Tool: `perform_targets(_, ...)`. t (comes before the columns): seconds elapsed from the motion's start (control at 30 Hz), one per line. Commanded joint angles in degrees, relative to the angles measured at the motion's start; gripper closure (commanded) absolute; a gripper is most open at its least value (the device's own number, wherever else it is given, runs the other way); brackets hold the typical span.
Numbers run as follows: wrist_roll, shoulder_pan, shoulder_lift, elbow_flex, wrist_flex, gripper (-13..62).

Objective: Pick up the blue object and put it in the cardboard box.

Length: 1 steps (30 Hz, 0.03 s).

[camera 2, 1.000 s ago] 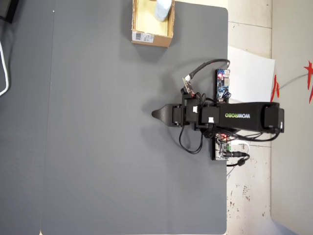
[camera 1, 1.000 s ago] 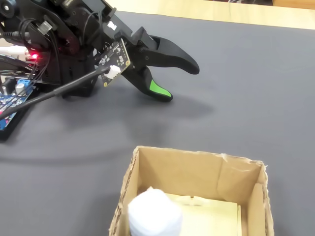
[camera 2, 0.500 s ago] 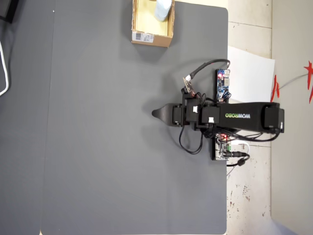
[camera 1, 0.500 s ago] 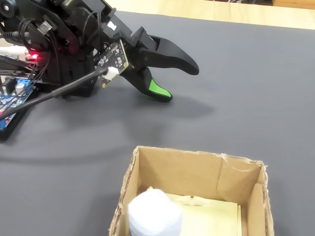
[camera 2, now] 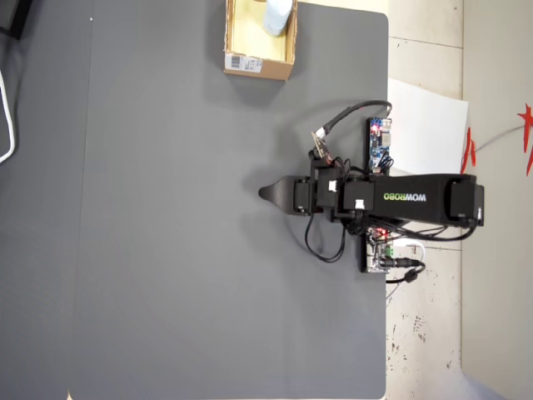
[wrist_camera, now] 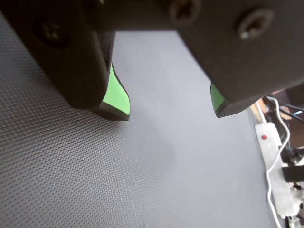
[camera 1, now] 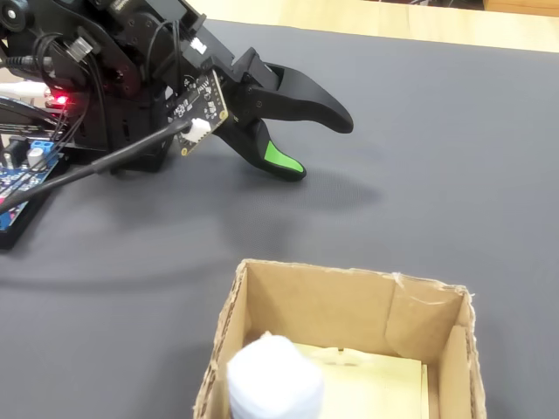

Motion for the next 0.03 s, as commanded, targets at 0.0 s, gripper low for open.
perform_targets(0.0,0.1,0.0,5.0,2.2,6.9,15.4)
